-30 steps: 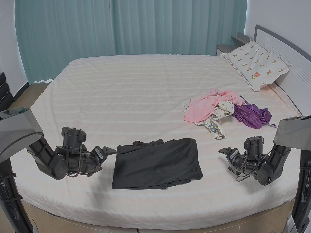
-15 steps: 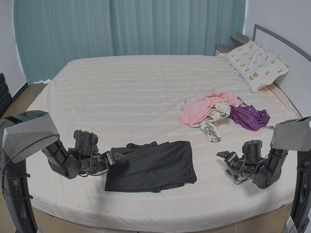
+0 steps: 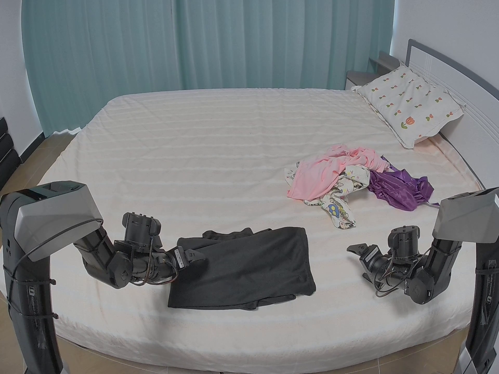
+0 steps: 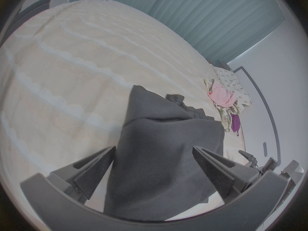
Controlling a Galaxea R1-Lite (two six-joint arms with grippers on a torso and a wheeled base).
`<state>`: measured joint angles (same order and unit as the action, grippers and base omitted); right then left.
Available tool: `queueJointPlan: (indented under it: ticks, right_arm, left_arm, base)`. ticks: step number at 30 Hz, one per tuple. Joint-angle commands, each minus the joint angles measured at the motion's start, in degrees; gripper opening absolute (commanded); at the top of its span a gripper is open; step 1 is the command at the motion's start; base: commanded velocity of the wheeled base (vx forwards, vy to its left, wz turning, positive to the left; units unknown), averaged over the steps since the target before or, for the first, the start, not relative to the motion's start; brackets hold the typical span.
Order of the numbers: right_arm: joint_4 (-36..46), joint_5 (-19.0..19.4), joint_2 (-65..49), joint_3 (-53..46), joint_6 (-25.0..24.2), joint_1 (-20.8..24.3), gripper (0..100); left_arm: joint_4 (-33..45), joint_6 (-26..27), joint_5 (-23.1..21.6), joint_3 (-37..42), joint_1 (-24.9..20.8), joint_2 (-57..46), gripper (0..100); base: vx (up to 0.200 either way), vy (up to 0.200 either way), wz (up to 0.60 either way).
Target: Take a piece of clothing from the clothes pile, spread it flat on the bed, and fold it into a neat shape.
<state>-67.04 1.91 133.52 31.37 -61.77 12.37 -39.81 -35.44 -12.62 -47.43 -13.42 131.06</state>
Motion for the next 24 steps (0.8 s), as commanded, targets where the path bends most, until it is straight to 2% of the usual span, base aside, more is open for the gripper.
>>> queueJointPlan:
  ticks: [1, 6, 14, 15, 24]
  right_arm:
    - [-0.02, 0.02, 0.16, 0.01, -0.02, 0.02, 100]
    - [-0.02, 0.02, 0.16, 0.01, -0.02, 0.02, 100]
    - [-0.02, 0.02, 0.16, 0.01, -0.02, 0.02, 100]
    - [-0.02, 0.02, 0.16, 0.01, -0.02, 0.02, 100]
    - [-0.02, 0.02, 0.16, 0.01, -0.02, 0.02, 100]
  left_arm:
    - [-0.09, -0.07, -1.36, -0.12, -0.11, 0.42, 100]
    - [-0.09, -0.07, -3.82, -0.2, -0.11, 0.42, 100]
    - [-0.09, 0.02, -4.17, -0.29, -0.11, 0.77, 100]
    - [-0.09, 0.02, -4.52, -0.2, -0.11, 0.77, 0]
    - [0.09, -0.07, -5.58, -0.12, 0.06, 0.51, 0]
  base:
    - [0.0, 0.0, 0.0]
    - [0.0, 0.0, 0.0]
    - [0.0, 0.0, 0.0]
    - [0.0, 0.0, 0.0]
    - [0.0, 0.0, 0.0]
